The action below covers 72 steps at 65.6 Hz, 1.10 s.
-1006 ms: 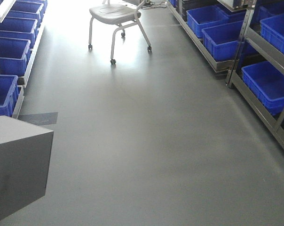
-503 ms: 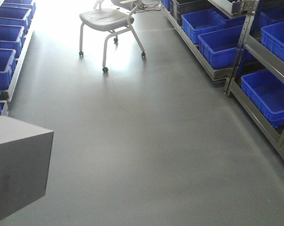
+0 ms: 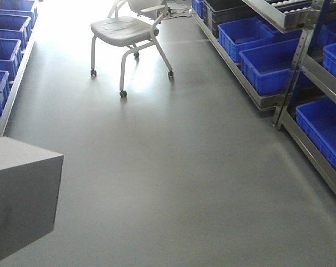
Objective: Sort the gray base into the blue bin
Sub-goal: 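Drive down the aisle between the blue bin shelves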
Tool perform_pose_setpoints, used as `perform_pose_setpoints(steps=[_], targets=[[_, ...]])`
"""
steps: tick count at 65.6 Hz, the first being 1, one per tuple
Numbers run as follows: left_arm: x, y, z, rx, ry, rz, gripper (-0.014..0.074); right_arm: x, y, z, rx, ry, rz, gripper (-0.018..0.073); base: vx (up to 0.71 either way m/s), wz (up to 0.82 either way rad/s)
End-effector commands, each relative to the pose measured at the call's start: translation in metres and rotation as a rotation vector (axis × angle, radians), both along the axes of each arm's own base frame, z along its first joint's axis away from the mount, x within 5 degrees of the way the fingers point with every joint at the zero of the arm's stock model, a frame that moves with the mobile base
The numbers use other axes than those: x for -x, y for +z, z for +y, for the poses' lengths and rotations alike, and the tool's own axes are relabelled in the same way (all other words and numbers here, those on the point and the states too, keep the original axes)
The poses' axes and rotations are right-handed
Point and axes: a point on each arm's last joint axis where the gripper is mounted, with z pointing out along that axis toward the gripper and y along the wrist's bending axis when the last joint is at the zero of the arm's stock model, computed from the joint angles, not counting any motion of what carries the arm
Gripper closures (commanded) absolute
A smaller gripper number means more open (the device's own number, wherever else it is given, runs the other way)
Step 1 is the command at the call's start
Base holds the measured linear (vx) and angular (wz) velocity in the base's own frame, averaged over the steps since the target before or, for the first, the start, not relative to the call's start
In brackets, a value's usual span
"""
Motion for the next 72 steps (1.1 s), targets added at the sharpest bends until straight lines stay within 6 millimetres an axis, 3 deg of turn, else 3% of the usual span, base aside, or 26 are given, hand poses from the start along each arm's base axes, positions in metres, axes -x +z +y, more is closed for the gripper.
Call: perform_pose_setpoints(steps=[1, 72], targets=[[0.002, 0.0182, 0.0008, 0.066, -0.006, -0.108, 0.0593, -0.001, 0.0063, -0.0002, 0.023, 0.0, -0.069, 0.0564, 0.36, 0.1], [0.002, 0.0182, 0.0008, 0.066, -0.006, -0.108, 0.0593, -0.001, 0.0063, -0.0002, 0.023, 0.0, -0.069, 0.0564, 0.35, 0.08]])
